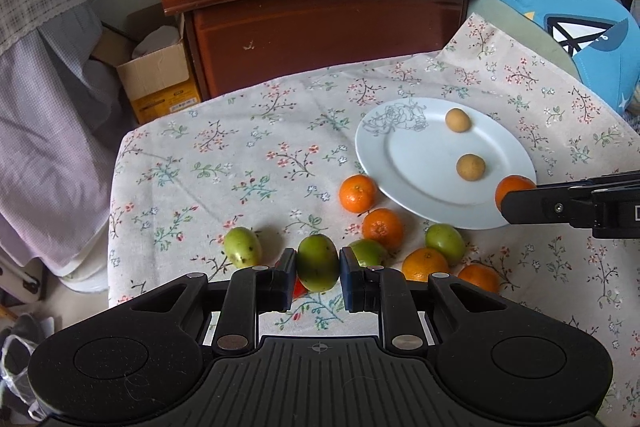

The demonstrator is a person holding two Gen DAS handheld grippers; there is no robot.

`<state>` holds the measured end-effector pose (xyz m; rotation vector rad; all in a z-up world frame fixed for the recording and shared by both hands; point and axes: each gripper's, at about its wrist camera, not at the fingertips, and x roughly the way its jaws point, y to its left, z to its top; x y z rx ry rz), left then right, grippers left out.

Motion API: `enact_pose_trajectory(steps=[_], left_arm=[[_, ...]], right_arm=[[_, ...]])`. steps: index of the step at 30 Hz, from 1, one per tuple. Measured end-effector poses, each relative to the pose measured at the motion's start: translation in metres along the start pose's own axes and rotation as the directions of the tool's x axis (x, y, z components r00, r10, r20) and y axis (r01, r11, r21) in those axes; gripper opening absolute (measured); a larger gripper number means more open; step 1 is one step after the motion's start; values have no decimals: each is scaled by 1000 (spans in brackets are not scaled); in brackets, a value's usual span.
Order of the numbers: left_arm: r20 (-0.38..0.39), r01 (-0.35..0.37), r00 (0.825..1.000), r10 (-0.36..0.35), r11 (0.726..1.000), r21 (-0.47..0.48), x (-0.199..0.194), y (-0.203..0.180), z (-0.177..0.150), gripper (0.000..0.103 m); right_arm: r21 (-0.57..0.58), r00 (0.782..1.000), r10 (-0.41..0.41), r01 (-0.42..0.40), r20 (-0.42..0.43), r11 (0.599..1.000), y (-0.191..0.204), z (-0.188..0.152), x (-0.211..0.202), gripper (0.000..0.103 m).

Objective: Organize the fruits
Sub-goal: 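Carry the green jujube and the tangerine over the plate with both grippers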

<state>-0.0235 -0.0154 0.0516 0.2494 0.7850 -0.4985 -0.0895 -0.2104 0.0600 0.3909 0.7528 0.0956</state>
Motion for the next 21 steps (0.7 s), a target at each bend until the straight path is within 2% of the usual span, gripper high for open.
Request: enact_pose_trajectory(steps=[5, 9, 18, 21], left_arm=[[17, 24, 1000, -24, 1000, 4, -2, -7, 7, 20], [48, 87, 995, -88, 996, 13, -8, -15, 15, 20], [83, 173, 981, -175, 984, 29, -9, -31, 35, 20], [84, 181, 980, -183, 983, 33, -4, -36, 43, 20]], right_arm=[[7, 1000, 10, -10, 7, 1000, -3, 6, -3, 29], [3, 999, 0, -1, 35, 1000, -7, 15, -8, 29], [84, 999, -18, 15, 39, 996, -36, 32, -9, 29], [116, 999, -20, 16, 31, 993, -47, 36, -7, 29]])
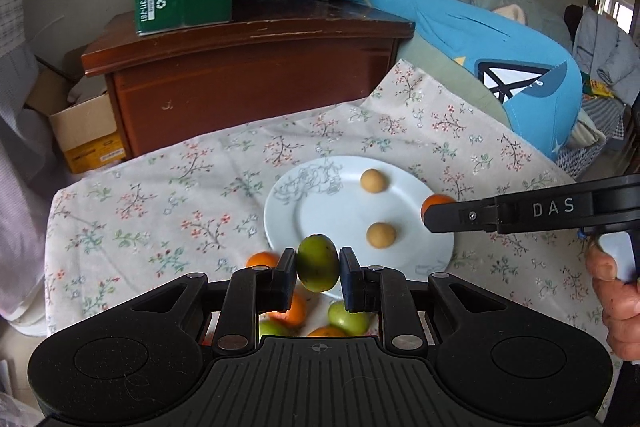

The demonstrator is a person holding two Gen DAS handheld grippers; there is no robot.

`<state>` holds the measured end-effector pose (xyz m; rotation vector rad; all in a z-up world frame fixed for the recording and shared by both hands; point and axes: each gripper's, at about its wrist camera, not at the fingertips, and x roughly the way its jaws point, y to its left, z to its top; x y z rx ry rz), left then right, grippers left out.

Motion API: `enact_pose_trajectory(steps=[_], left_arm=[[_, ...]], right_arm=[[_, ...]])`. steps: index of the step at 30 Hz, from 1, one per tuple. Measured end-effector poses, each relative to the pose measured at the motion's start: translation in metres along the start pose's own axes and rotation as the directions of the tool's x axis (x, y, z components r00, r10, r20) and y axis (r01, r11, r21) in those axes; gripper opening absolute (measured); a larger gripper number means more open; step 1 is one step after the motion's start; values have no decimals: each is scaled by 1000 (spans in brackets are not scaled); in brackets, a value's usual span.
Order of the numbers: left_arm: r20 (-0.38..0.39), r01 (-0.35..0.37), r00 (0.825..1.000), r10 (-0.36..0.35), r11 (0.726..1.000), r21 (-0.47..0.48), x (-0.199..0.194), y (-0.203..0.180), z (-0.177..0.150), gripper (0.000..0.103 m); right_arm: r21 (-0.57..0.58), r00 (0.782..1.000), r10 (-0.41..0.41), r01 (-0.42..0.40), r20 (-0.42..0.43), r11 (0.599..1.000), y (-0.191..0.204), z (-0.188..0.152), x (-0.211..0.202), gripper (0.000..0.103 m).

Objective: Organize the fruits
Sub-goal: 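Carry the green jujube and the tangerine over the plate with both grippers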

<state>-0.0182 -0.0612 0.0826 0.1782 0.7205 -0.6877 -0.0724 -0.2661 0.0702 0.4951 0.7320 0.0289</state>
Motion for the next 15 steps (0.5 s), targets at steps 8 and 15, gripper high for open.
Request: enact_pose_trajectory(steps=[8, 15], left_arm=[[-28, 53, 998, -54, 998, -26, 30, -10, 16, 20], [-100, 47, 994, -50, 999, -24, 68, -14, 14, 20]], right_arm=[[71, 999, -31, 32, -11, 997, -30, 15, 11, 29], [116, 997, -70, 74, -36, 991, -48, 16, 27, 29]])
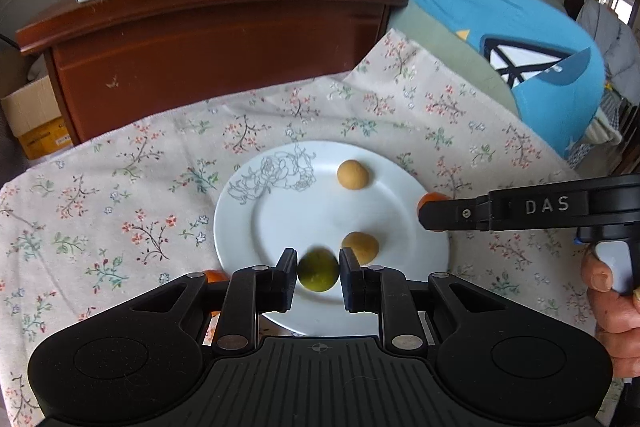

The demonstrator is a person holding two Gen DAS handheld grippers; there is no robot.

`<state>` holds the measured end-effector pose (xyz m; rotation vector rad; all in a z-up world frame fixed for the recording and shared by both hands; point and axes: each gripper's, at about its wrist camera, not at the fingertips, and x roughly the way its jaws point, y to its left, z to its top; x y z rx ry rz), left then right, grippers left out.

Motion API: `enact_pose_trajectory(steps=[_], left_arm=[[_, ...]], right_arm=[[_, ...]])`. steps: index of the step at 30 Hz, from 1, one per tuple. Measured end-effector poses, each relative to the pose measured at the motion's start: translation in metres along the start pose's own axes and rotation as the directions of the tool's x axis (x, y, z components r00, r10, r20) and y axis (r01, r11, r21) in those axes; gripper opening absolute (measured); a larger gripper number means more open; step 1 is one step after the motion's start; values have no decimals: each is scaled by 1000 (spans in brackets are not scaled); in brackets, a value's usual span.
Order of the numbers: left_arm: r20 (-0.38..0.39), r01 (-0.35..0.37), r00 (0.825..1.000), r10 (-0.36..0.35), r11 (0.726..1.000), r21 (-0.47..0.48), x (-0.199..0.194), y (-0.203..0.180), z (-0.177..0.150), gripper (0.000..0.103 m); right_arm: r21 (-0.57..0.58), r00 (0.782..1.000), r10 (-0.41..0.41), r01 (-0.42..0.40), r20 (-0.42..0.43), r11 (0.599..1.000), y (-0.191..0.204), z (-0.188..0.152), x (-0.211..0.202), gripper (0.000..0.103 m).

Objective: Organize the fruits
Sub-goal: 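Carry the green jujube and the tangerine over the plate with both grippers, then open both grippers to release the jujube and tangerine onto the plate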

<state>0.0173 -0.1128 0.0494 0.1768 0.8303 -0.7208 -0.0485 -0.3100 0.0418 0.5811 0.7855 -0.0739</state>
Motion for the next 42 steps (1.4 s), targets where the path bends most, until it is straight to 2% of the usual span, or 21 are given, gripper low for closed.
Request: enact_pose_trajectory(steps=[9, 13, 15, 17, 19, 24, 30, 36, 42], left_arm=[[-21, -10, 1000, 9, 999, -41, 15, 3, 3, 20], [-22, -12, 1000, 11, 998, -66, 11, 8, 5, 25], [-19, -32, 999, 31, 996, -88, 7, 12, 4, 43], [-9, -51, 999, 51, 993, -109, 2, 15, 4, 69], [-2, -72, 997, 72, 991, -113, -3, 16, 5, 77], [-9, -106, 994, 105, 988, -109, -11, 17, 5, 84], [-21, -126, 992, 124, 984, -124, -20, 22, -1, 84], [25, -178, 983, 182, 978, -106, -39, 22, -12, 85], [12, -182, 983, 185, 976, -123, -50, 24, -33, 86]], right_arm=[[37, 999, -12, 13, -33, 999, -7, 0, 21, 29], [54, 1000, -11, 12, -27, 998, -10, 0, 24, 33], [75, 1000, 1, 1, -24, 997, -12, 0, 23, 34], [82, 1000, 12, -10, -19, 997, -12, 0, 22, 36], [76, 1000, 18, -17, -10, 997, -10, 1, 21, 38], [51, 1000, 27, -27, 2, 998, -5, 0, 17, 41], [3, 999, 32, -32, -1, 999, 4, -7, 11, 42], [-8, 998, 60, -60, -25, 998, 11, -21, 5, 43], [-44, 997, 62, -64, -46, 997, 22, -36, 2, 43]])
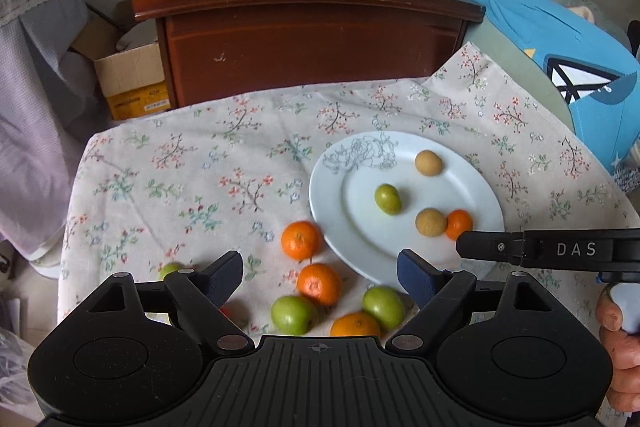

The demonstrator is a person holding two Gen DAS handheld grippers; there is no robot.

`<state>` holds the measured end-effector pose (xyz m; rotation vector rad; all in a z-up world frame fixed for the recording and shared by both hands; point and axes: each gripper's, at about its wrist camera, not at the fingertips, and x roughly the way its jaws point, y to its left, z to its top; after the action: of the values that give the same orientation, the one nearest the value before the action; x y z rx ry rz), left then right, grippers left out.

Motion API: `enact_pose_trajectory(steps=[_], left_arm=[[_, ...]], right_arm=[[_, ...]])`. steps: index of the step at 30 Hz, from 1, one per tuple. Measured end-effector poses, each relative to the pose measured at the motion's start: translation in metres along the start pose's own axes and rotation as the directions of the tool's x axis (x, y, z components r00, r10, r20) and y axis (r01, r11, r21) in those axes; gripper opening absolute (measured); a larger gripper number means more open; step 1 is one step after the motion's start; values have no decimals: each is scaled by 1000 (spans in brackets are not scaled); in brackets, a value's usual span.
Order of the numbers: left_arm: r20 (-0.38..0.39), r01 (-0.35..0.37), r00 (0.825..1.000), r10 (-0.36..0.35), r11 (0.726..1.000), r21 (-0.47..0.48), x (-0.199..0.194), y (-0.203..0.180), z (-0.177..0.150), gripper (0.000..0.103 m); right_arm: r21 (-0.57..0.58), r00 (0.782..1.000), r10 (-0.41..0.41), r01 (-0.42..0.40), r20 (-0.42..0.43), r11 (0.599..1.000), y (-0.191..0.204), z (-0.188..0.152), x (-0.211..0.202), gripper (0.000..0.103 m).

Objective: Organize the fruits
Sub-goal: 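Move the left gripper to a brown kiwi while the right approaches a tangerine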

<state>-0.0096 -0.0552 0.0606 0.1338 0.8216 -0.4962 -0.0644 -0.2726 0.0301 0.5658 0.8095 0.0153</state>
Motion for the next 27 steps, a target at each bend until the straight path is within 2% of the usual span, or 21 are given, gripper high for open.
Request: enact_pose_trajectory(steps=[5, 12, 17, 22, 27], left_arm=[[-2, -17, 1000, 17, 999, 43, -7, -3, -19, 86], [-70, -20, 997, 23, 999, 37, -7, -2, -48, 86], [-91, -38, 995, 46, 996, 82, -7, -6, -64, 86], [-126, -51, 990, 58, 997, 59, -3, -1, -74, 86], [-108, -50, 993, 56, 997, 62, -4, -2, -80, 86]], right_arm=[[-10, 999, 10, -10, -32, 1000, 5, -15, 0, 43], [-36, 997, 34, -36, -72, 999, 15, -34, 2, 42], [-57, 994, 51, -57, -101, 997, 23, -45, 6, 42], [-70, 990, 67, -76, -124, 995, 28, -53, 10, 42], [-95, 989, 62, -75, -136, 993, 32, -58, 16, 42]])
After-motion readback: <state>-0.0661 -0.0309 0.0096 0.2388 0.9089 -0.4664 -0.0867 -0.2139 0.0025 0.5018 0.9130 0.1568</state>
